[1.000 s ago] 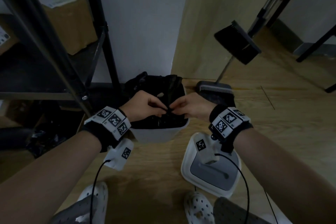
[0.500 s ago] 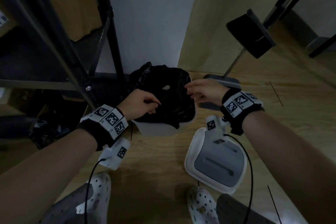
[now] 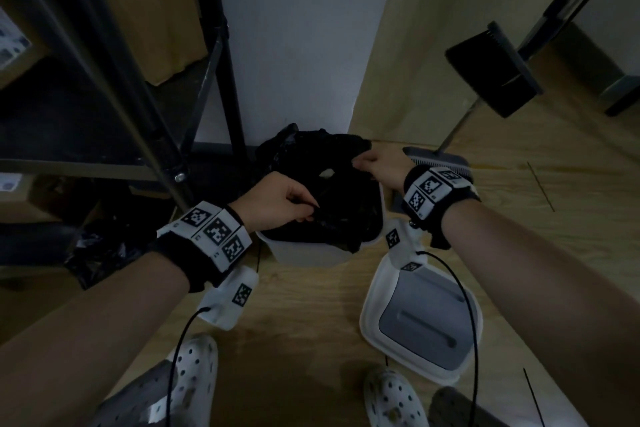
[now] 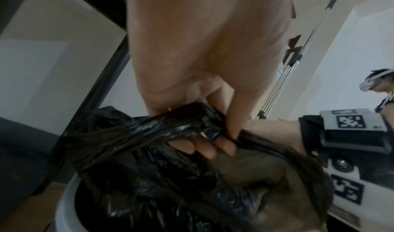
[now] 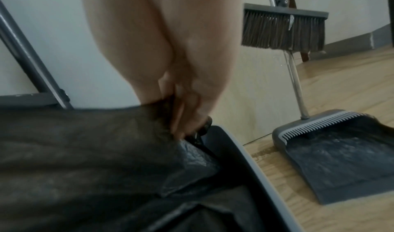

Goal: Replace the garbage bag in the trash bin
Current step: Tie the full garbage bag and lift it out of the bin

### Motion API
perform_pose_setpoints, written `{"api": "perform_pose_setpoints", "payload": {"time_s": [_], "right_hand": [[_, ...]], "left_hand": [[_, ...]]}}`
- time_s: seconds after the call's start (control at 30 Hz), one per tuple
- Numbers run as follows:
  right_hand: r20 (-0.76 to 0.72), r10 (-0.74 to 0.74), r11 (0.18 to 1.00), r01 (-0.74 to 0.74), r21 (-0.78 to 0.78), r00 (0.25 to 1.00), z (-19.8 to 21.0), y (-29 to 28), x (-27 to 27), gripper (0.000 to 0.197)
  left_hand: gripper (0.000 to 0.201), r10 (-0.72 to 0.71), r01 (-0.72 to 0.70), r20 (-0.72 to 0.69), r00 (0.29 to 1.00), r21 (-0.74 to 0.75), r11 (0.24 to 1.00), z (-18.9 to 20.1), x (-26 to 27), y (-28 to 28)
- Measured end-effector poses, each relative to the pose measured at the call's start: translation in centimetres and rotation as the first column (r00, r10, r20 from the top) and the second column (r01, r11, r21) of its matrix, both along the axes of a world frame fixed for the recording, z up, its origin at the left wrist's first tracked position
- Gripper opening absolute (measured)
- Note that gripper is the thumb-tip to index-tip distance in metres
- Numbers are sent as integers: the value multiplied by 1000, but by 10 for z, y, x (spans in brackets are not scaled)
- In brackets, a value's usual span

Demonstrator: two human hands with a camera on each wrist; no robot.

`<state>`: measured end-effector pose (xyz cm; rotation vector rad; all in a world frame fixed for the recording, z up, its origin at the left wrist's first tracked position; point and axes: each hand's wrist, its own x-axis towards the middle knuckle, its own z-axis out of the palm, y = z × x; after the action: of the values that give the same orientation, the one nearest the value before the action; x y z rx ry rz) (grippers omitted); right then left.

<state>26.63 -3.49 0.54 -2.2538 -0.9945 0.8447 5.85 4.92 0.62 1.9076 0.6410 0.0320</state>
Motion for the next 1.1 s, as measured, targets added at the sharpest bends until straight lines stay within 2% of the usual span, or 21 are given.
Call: {"api": "perform_pose_setpoints", "payload": {"time_s": [0.07,0.17,0.37,0.53,0.67,0.8,0.9,1.0,1.1], "right_hand": [[68,-13,997,8,80,998,2,-5,5,25],[31,13,994,-17,111,999,9,-13,8,22],[17,197,979,-196,-57,980,14,-39,3,17],[48,301,950,-295,-106,952,2,-58,0,16],[101,181,983,-178,-33,978,0,-56,-4,18],[166,-44,973,5,229,985,12,-45,-24,9],[35,-34,936,19,352,999,29,-39,-44,18],[-195,-2,955,59,289,981,42,-39,-59,29],[-333,-156,976,197,94,930,48,-41,-70,43]], "left_hand": [[16,48,-48,-6,999,11,999,-5,-1,2],[13,84,-80,-50,995,80,994,-10,-1,4],[19,201,-157,-118,973,308,938,-23,0,7],[14,423,-333,-127,897,434,837,-35,-1,8],[17,430,-388,-101,897,284,877,-39,-2,6],[15,428,-420,60,902,352,836,-31,4,3],[15,441,-459,126,889,247,854,-13,12,0],[16,426,-449,204,881,81,890,10,20,-5],[19,391,-378,229,891,-100,920,30,26,-16]]}}
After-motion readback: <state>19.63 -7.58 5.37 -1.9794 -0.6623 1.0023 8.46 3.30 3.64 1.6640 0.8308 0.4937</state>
